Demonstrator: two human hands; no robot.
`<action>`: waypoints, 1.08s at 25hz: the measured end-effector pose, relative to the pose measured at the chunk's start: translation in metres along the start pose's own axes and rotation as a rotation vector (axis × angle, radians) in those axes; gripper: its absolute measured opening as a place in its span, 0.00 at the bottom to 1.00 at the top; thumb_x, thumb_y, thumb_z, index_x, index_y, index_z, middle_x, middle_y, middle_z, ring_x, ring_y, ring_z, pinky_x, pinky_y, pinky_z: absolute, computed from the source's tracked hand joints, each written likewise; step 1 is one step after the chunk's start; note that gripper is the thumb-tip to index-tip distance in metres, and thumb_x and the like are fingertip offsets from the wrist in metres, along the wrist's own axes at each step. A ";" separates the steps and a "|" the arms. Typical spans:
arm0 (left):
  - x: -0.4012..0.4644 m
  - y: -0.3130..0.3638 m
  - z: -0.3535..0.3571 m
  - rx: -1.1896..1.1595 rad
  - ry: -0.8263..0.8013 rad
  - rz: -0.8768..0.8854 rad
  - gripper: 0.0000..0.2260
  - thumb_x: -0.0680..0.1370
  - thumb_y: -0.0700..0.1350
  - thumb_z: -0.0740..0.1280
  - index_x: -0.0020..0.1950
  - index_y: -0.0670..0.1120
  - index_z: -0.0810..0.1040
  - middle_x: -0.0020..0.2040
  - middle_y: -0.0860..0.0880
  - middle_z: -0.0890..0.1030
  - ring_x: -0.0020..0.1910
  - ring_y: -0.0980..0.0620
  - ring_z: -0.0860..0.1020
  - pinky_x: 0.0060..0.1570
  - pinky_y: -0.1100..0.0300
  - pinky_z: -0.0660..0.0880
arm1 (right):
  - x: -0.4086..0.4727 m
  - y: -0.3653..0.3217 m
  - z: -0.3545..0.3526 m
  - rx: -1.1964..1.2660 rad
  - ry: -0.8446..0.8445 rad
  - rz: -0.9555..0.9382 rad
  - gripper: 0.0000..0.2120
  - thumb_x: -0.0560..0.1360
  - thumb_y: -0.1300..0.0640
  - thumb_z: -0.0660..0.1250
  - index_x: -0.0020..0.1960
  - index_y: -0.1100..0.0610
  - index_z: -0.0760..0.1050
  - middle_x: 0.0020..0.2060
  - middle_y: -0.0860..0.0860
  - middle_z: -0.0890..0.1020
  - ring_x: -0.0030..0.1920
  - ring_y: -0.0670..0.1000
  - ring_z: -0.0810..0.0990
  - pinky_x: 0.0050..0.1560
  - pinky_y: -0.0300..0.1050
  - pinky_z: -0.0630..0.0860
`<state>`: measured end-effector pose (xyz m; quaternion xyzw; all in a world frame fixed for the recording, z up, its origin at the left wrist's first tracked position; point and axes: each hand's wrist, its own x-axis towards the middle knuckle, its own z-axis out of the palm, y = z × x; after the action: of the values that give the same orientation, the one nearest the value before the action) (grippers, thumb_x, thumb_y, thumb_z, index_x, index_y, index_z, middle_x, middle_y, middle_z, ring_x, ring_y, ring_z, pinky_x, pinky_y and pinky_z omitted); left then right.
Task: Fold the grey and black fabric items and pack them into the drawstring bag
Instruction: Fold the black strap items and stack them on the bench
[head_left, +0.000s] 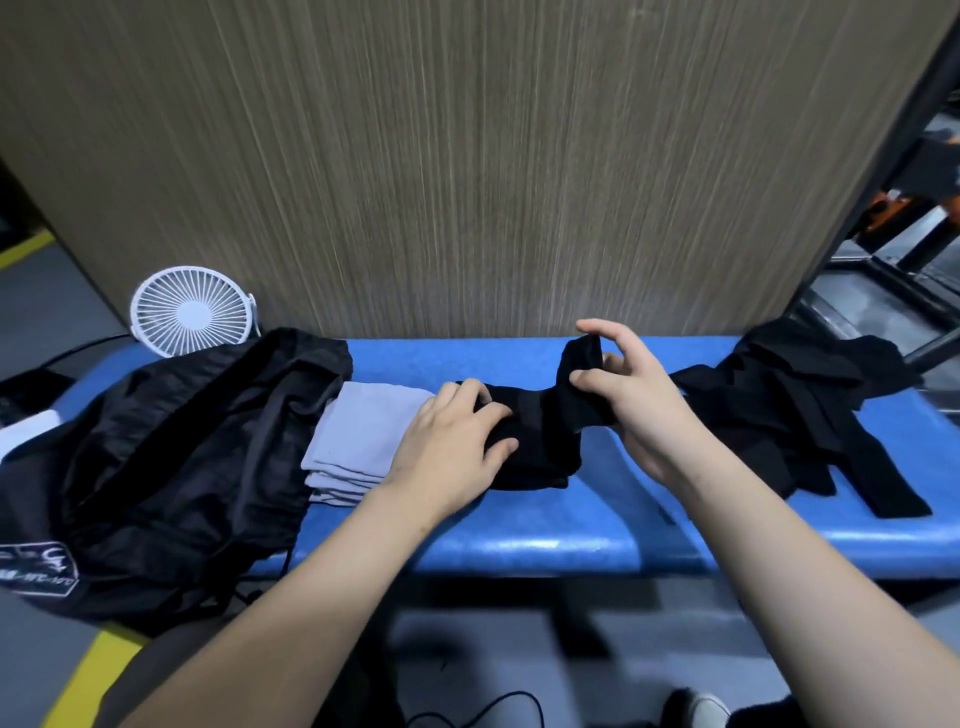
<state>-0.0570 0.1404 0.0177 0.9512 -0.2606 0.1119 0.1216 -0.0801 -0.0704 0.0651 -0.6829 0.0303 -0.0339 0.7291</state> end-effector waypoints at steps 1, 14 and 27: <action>-0.002 -0.002 -0.002 -0.021 0.013 -0.011 0.15 0.81 0.55 0.62 0.64 0.52 0.77 0.58 0.53 0.72 0.58 0.50 0.68 0.61 0.57 0.67 | 0.002 0.001 0.007 -0.008 -0.015 0.001 0.22 0.77 0.68 0.66 0.64 0.46 0.75 0.43 0.55 0.76 0.43 0.53 0.77 0.45 0.47 0.77; -0.028 -0.037 -0.022 -0.396 0.073 -0.035 0.04 0.80 0.45 0.65 0.48 0.53 0.78 0.48 0.57 0.77 0.48 0.56 0.77 0.50 0.52 0.75 | 0.017 0.027 0.070 -0.283 -0.164 0.099 0.16 0.79 0.61 0.67 0.66 0.54 0.72 0.51 0.55 0.82 0.42 0.50 0.79 0.41 0.46 0.79; 0.004 -0.020 -0.012 -0.162 -0.033 0.032 0.22 0.84 0.54 0.55 0.78 0.53 0.63 0.79 0.56 0.60 0.79 0.55 0.55 0.77 0.54 0.52 | 0.014 0.051 0.019 -1.070 -0.142 -0.369 0.30 0.77 0.39 0.58 0.74 0.52 0.68 0.73 0.49 0.71 0.75 0.51 0.65 0.75 0.53 0.62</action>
<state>-0.0450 0.1592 0.0270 0.9358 -0.2857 0.0765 0.1920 -0.0646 -0.0496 0.0158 -0.9516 -0.1256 -0.0945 0.2640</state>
